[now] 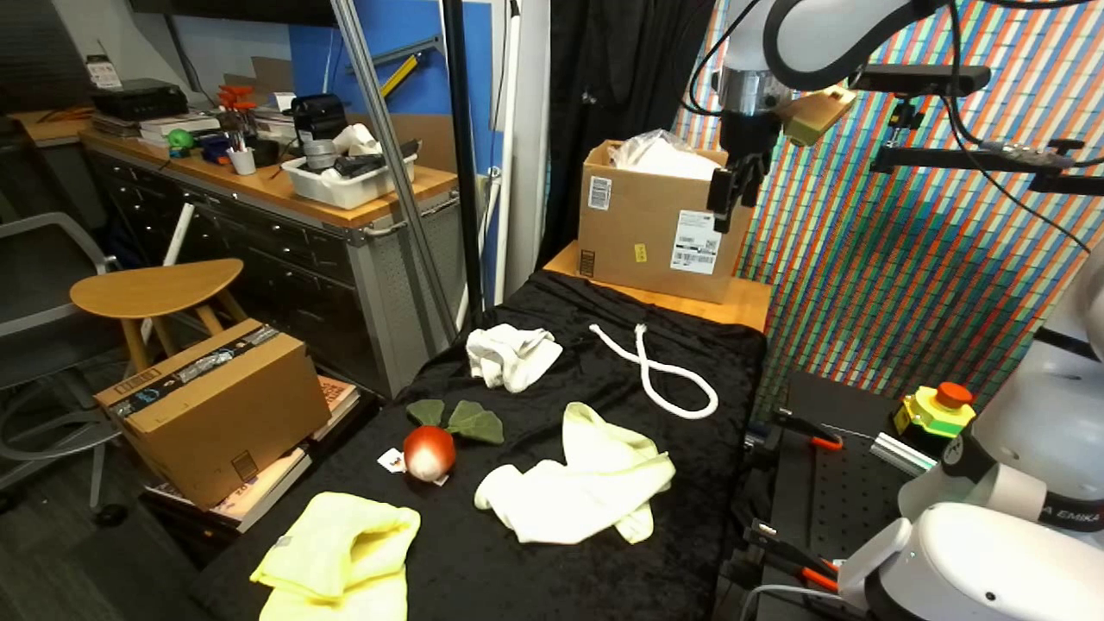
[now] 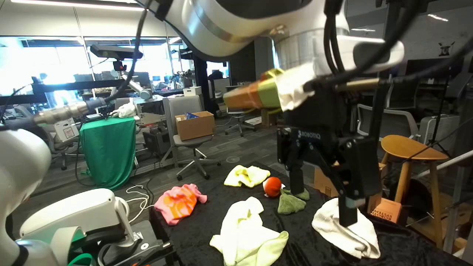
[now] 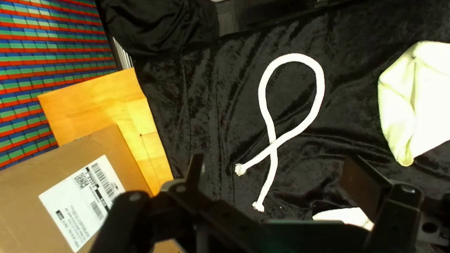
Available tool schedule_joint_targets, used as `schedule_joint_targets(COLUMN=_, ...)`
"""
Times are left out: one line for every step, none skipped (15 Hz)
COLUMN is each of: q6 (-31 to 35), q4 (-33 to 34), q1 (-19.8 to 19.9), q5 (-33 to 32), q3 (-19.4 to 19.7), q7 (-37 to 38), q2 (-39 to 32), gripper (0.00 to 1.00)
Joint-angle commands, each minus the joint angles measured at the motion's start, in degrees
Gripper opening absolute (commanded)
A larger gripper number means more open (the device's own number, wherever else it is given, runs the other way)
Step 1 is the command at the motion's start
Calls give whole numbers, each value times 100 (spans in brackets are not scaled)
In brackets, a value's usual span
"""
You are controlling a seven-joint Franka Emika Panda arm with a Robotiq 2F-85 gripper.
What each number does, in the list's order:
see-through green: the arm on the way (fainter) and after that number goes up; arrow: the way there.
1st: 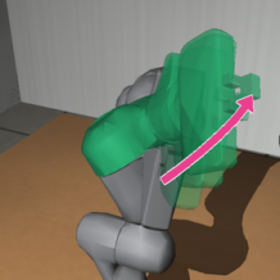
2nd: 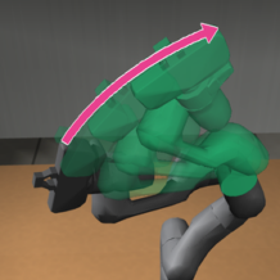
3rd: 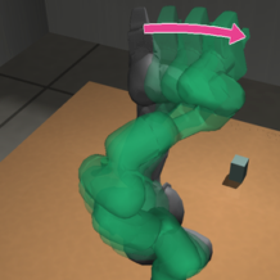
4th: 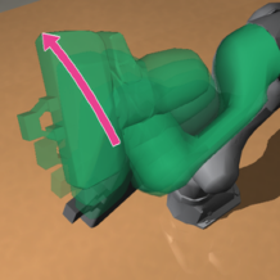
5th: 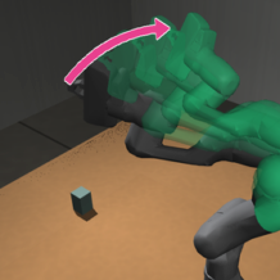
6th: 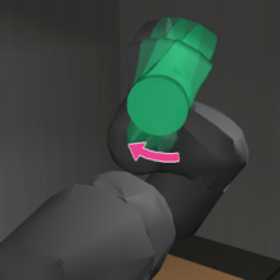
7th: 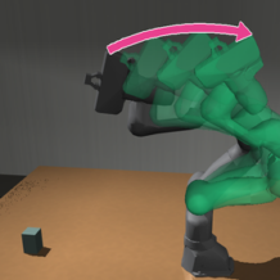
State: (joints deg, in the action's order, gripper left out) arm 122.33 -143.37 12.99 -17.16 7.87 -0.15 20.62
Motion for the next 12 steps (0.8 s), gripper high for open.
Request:
schedule_joint_targets(q6=687, q4=209, q1=-106, q5=282, q3=147, q7=-13, q2=-1002, gripper=100)
schedule_joint_targets(q6=861, q4=236, q1=-112, q5=358, q3=148, q7=31, q2=-1261, gripper=100)
schedule_joint_targets(q6=1049, q4=269, q1=-108, q5=456, q3=145, q7=119, q2=-1525, gripper=100)
schedule_joint_targets(q6=1208, q4=312, q1=-113, q5=597, q3=148, q7=164, q2=-1781, gripper=100)
schedule_joint_targets(q6=1396, q4=380, q1=-115, q5=695, q3=131, q7=311, q2=-2064, gripper=100)
schedule_joint_targets(q6=1577, q4=464, q1=-115, q5=834, q3=126, q7=482, q2=-2325, gripper=100)
schedule_joint_targets(q6=1674, q4=577, q1=-128, q5=1006, q3=126, q7=557, q2=-2574, gripper=100)
schedule_joint_targets(q6=1790, q4=715, q1=-142, q5=1150, q3=120, q7=702, q2=-2851, gripper=100)
schedule_joint_targets(q6=1763, q4=880, q1=-148, q5=1352, q3=120, q7=762, q2=-3076, gripper=100)
schedule_joint_targets(q6=1694, q4=1079, q1=-154, q5=1547, q3=115, q7=841, q2=-3328, gripper=100)
schedule_joint_targets(q6=1643, q4=1268, q1=-158, q5=1707, q3=120, q7=957, q2=-3546, gripper=100)
schedule_joint_targets(q6=1620, q4=1440, q1=-163, q5=1898, q3=102, q7=1024, q2=-3750, gripper=100)
